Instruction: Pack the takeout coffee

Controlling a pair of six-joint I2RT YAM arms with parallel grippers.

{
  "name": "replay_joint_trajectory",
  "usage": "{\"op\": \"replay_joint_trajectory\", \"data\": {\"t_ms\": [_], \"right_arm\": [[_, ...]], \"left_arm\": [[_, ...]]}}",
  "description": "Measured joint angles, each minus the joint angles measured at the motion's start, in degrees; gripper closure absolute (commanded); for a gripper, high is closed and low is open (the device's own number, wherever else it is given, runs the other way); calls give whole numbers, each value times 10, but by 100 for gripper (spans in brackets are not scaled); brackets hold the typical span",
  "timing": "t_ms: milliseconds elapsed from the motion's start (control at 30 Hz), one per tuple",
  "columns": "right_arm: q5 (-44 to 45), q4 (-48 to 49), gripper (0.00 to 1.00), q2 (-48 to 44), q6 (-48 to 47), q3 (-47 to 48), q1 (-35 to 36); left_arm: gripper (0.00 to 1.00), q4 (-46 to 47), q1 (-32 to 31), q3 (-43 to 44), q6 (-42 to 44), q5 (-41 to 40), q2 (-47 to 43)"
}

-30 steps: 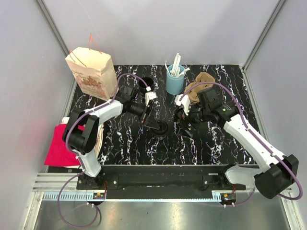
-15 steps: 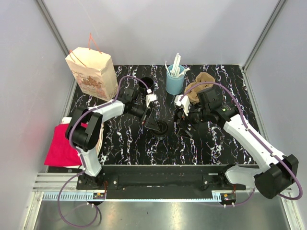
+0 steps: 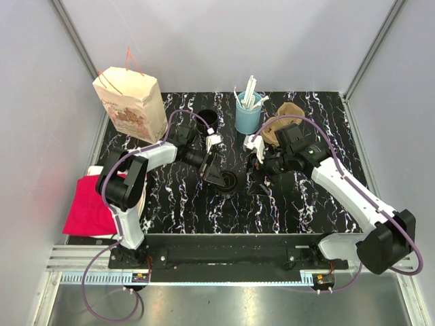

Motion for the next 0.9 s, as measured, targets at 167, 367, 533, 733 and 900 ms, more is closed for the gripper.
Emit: {"op": "replay_joint_trajectory", "data": {"t_ms": [167, 367, 533, 733, 900], "right_arm": [[-6, 11, 16, 22, 14, 9, -2], [-42, 27, 26, 86, 42, 53, -27], [-109, 35, 40, 164, 70, 91, -63], [-175, 34, 45, 268, 97, 137, -91], [-210, 29, 50, 322, 107, 162, -95]], "left_arm": [[5, 0, 1, 0, -2, 4, 2], [9, -1, 2, 0, -9, 9, 5], [12, -2, 2, 2, -15, 10, 6], [16, -2, 2, 8, -21, 12, 12], [17, -2, 2, 12, -25, 14, 16]]}}
